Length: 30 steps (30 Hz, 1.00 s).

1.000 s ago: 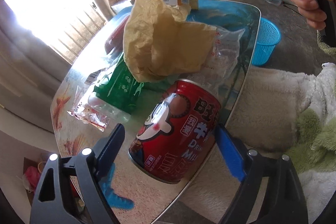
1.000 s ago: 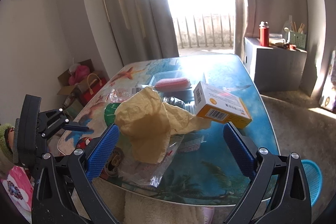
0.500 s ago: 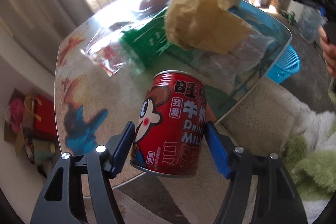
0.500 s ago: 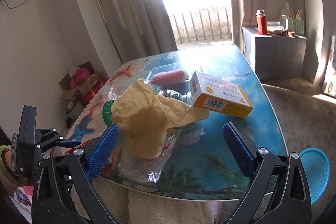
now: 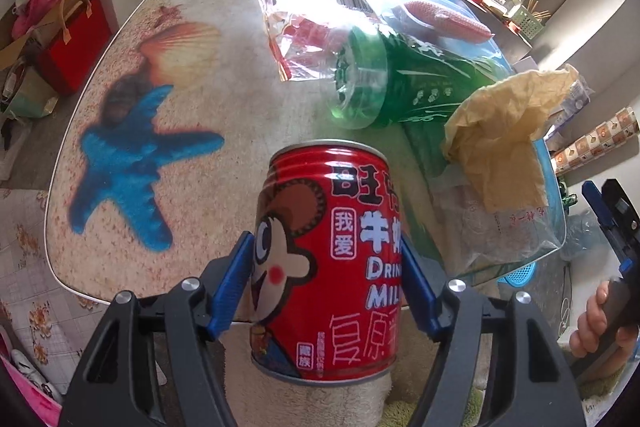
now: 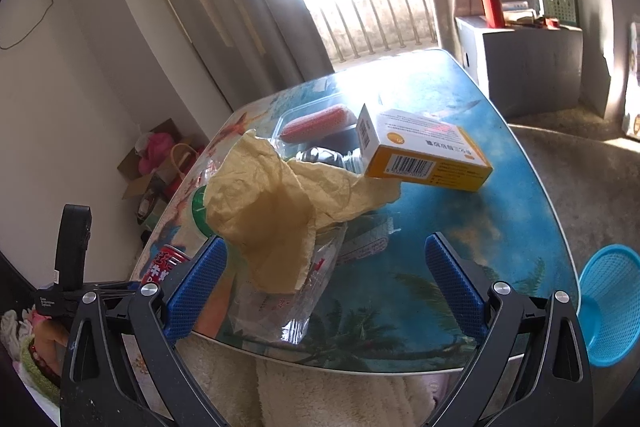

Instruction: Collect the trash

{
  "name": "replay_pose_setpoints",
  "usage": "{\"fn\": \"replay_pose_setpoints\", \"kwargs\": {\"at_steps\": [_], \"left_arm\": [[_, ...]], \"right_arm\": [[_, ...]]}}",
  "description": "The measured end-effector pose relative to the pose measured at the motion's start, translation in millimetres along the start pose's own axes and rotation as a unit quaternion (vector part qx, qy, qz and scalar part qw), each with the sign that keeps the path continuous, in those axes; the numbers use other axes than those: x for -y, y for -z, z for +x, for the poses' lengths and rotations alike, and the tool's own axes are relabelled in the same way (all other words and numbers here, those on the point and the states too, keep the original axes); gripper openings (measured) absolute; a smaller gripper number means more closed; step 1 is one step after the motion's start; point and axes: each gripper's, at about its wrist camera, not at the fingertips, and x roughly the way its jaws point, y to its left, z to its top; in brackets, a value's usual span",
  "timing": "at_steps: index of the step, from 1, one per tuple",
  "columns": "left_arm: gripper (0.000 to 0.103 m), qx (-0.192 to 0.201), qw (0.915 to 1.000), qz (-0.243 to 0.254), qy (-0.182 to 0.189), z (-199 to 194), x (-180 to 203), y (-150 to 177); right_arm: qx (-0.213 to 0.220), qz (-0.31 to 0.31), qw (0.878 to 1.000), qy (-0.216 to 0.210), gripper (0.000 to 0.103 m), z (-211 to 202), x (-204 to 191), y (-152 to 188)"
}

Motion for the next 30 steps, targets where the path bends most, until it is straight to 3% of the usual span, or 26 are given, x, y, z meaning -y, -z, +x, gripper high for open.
{"fn": "replay_pose_setpoints", "kwargs": {"at_steps": [8, 16, 22, 26, 30], "left_arm": [[0.064, 0.021, 0.9994, -0.027, -0.006, 4.1, -0.1, 1.6], [0.064, 0.035, 0.9989, -0.03, -0.004, 0.5, -0.4, 8.4], [0.064, 0.042, 0.9986, -0.032, -0.003, -1.3, -1.4, 12.1], [0.064, 0.042, 0.9987, -0.028, -0.003, -0.9, -1.4, 11.6], [0.064, 0.042, 0.9988, -0.024, -0.008, -0.9, 0.3, 12.1]], "right_arm": [[0.019, -0.008, 0.999, 0.033, 0.095, -13.5, 18.8, -18.8], [0.028, -0.094, 0.99, 0.098, 0.087, -2.5, 13.6, -42.3], [0.023, -0.103, 0.991, 0.078, 0.081, 1.7, 1.3, -39.4], [0.017, -0.128, 0.987, 0.096, 0.077, 10.2, -10.6, -35.9], [0.018, -0.11, 0.99, 0.087, 0.075, 8.6, -9.3, -42.6]]}}
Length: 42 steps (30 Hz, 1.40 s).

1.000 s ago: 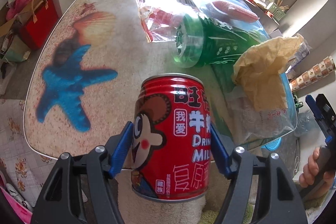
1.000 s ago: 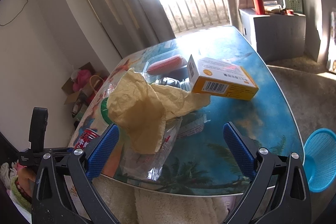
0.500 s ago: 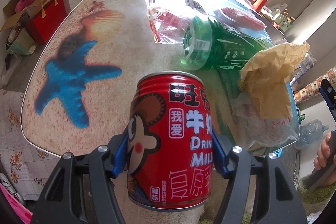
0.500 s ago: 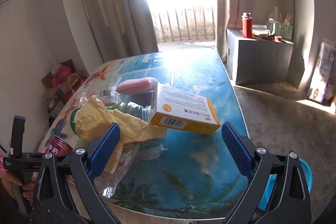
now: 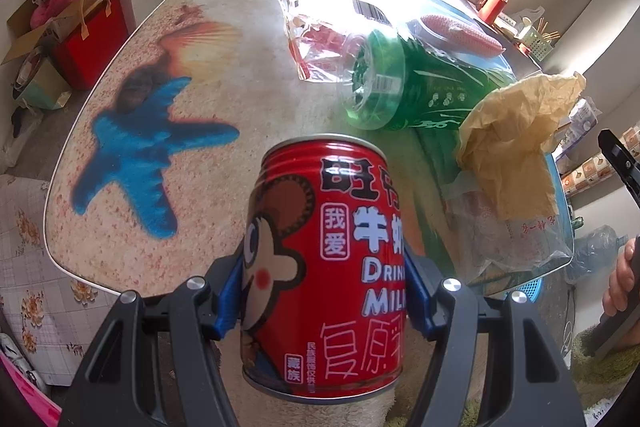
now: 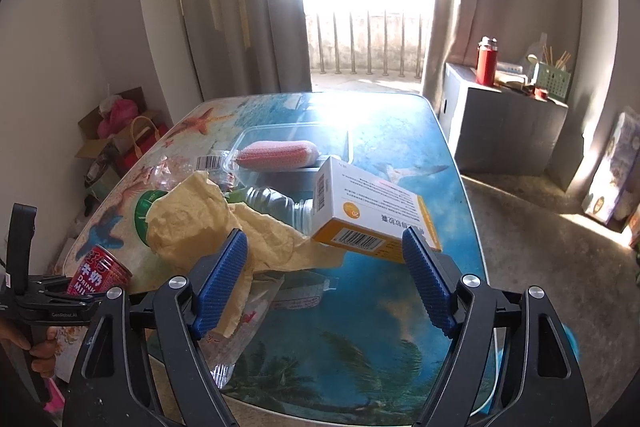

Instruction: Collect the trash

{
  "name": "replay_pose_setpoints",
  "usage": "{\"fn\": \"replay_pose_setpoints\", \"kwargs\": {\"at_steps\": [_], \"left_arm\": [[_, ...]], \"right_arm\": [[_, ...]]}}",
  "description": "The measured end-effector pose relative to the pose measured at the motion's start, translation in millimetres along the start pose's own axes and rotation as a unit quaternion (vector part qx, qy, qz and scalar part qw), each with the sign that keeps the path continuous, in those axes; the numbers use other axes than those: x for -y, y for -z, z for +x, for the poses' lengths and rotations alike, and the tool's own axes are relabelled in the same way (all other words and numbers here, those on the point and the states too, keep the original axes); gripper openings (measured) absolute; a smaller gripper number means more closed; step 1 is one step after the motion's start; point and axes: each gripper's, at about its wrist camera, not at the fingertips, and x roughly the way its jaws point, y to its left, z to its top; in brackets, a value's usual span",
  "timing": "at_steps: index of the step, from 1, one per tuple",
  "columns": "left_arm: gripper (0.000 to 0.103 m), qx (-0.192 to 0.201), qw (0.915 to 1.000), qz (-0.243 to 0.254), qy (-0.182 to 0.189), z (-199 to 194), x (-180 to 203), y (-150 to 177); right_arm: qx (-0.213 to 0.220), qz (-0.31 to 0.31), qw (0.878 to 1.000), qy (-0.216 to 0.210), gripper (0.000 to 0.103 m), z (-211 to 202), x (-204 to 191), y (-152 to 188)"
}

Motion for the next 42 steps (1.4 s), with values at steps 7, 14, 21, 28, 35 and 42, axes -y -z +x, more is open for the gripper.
{"fn": "replay_pose_setpoints", "kwargs": {"at_steps": [7, 14, 21, 28, 35, 42], "left_arm": [[0.065, 0.005, 0.9998, -0.011, 0.016, -1.6, -3.2, 0.3], [0.081, 0.052, 0.9983, 0.008, 0.026, -19.9, -2.0, -2.8], [0.084, 0.075, 0.9963, 0.033, 0.026, -30.7, 3.6, -3.3], [0.086, 0.089, 0.9946, 0.052, 0.015, -39.5, 7.4, 0.9], [0.087, 0.101, 0.9927, 0.066, 0.001, -48.2, 11.3, 0.7], [0.087, 0.11, 0.991, 0.074, 0.016, -54.3, 20.9, -4.9]], "right_arm": [[-0.004, 0.041, 0.998, -0.057, 0.075, -4.4, -2.1, -5.1], [-0.009, 0.059, 0.995, -0.077, 0.075, -7.1, -8.0, 1.3], [-0.008, 0.076, 0.994, -0.076, 0.075, -8.8, -2.4, 5.5], [-0.005, 0.091, 0.993, -0.079, 0.075, -9.5, 7.9, 9.0], [-0.008, 0.112, 0.989, -0.093, 0.075, -6.9, 19.2, 14.5], [-0.007, 0.124, 0.987, -0.102, 0.076, -4.9, 28.6, 17.9]]}}
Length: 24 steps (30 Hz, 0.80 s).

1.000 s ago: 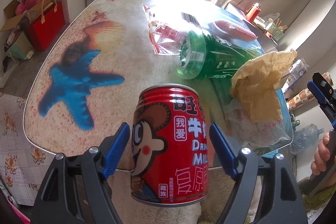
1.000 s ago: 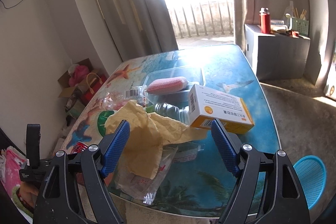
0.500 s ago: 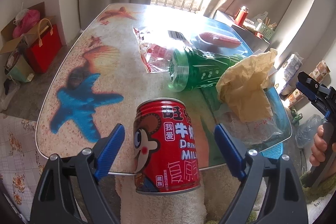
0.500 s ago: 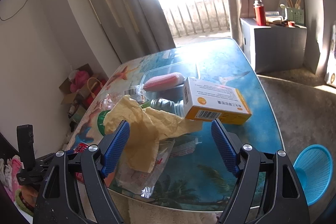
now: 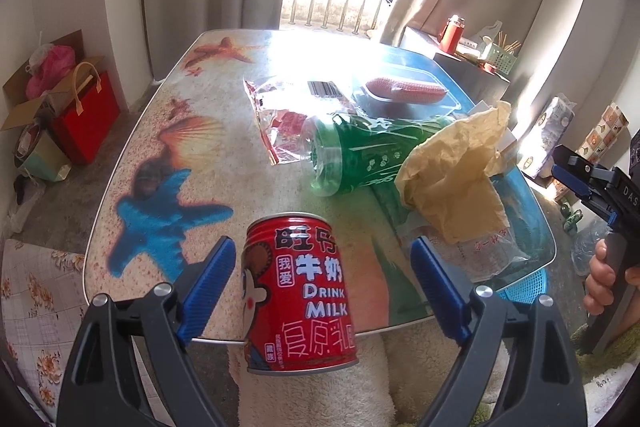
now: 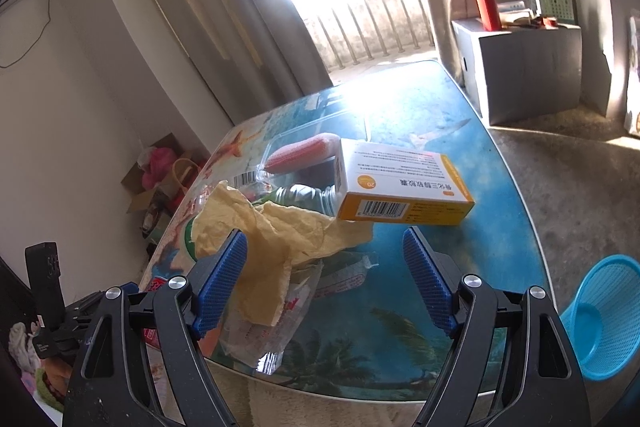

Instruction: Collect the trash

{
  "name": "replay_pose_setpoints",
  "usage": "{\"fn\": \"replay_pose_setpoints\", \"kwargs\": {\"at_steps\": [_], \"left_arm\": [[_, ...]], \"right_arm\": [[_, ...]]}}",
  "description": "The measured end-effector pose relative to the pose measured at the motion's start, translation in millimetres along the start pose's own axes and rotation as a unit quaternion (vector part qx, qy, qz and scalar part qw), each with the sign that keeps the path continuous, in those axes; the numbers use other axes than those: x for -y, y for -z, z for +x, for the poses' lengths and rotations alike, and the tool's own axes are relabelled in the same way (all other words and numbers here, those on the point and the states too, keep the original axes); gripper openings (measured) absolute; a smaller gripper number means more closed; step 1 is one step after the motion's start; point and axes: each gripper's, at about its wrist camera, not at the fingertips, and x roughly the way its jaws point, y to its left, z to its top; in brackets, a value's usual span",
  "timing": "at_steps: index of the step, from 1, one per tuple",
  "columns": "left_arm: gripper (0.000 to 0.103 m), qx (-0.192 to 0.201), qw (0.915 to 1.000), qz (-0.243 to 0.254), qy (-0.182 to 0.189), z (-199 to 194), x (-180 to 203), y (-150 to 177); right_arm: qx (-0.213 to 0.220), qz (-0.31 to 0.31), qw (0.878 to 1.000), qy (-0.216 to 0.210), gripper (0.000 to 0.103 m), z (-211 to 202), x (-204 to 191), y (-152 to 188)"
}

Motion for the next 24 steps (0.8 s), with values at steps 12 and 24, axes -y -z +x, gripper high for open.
{"fn": "replay_pose_setpoints", "kwargs": {"at_steps": [12, 24], "left_arm": [[0.087, 0.045, 0.9968, 0.067, 0.005, -13.7, 10.1, -68.2], [0.087, 0.021, 0.9824, 0.178, -0.054, 21.6, 25.7, -106.8]], "right_arm": [[0.005, 0.013, 1.0, -0.013, 0.076, -1.1, 15.6, -2.5], [-0.004, 0.039, 0.999, -0.025, 0.077, 11.9, 35.8, -8.0]]}}
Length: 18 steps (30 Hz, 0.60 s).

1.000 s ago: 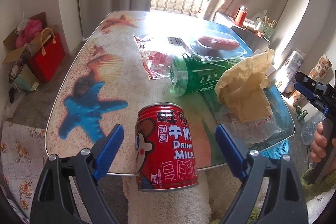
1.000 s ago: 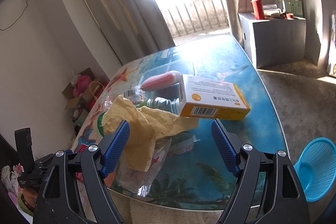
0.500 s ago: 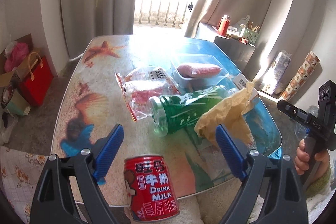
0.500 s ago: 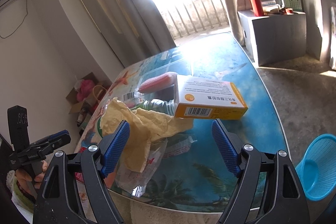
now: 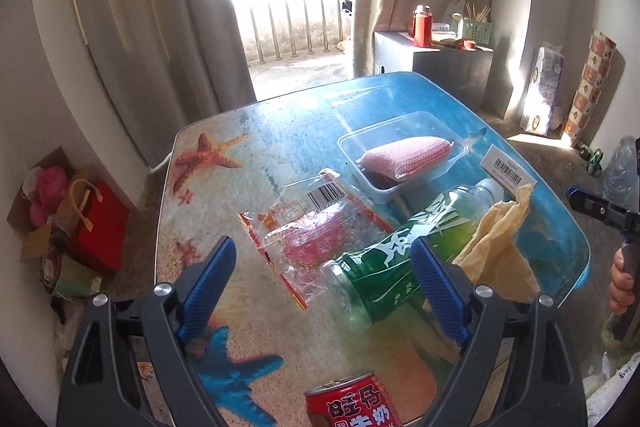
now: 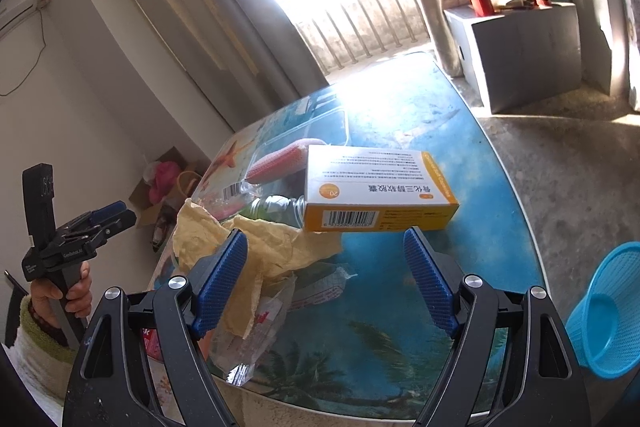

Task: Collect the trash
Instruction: 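Reach past the can and grasp the green bottle with the left tool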

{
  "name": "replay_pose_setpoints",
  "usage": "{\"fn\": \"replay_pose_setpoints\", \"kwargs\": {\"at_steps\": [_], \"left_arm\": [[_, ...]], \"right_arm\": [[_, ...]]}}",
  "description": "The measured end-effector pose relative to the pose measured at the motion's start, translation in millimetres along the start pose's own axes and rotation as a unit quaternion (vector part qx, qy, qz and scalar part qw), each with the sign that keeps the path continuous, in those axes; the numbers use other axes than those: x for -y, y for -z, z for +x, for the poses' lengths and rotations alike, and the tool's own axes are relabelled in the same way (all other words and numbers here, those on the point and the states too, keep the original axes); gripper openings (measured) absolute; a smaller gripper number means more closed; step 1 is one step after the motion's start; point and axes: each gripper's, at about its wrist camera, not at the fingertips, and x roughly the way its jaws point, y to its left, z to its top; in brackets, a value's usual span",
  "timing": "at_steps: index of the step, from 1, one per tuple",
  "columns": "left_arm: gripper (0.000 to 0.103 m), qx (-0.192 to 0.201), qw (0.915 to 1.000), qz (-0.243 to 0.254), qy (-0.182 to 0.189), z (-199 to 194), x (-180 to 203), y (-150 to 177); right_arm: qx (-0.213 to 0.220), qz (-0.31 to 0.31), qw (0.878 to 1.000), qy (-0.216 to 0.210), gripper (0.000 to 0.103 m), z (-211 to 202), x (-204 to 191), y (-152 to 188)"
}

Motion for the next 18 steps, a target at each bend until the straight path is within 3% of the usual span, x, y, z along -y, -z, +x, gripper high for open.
{"fn": "replay_pose_setpoints", "kwargs": {"at_steps": [2, 6, 12, 18], "left_arm": [[0.087, -0.021, 0.9989, 0.04, -0.013, 14.5, 13.2, -0.5], [0.087, -0.042, 0.9924, 0.115, -0.001, 31.7, 40.9, 1.0], [0.087, -0.071, 0.98, 0.184, 0.022, 54.0, 62.7, 1.4], [0.087, -0.104, 0.9547, 0.274, 0.05, 78.4, 83.3, -3.9]], "right_arm": [[-0.002, 0.002, 1.0, -0.002, 0.077, 2.3, 1.9, -0.3], [-0.001, 0.006, 1.0, -0.001, 0.077, 1.6, 6.7, -0.9], [-0.005, 0.019, 1.0, 0.002, 0.077, 3.1, 16.8, -0.8], [-0.009, 0.025, 1.0, 0.001, 0.077, 5.5, 18.6, 0.3]]}}
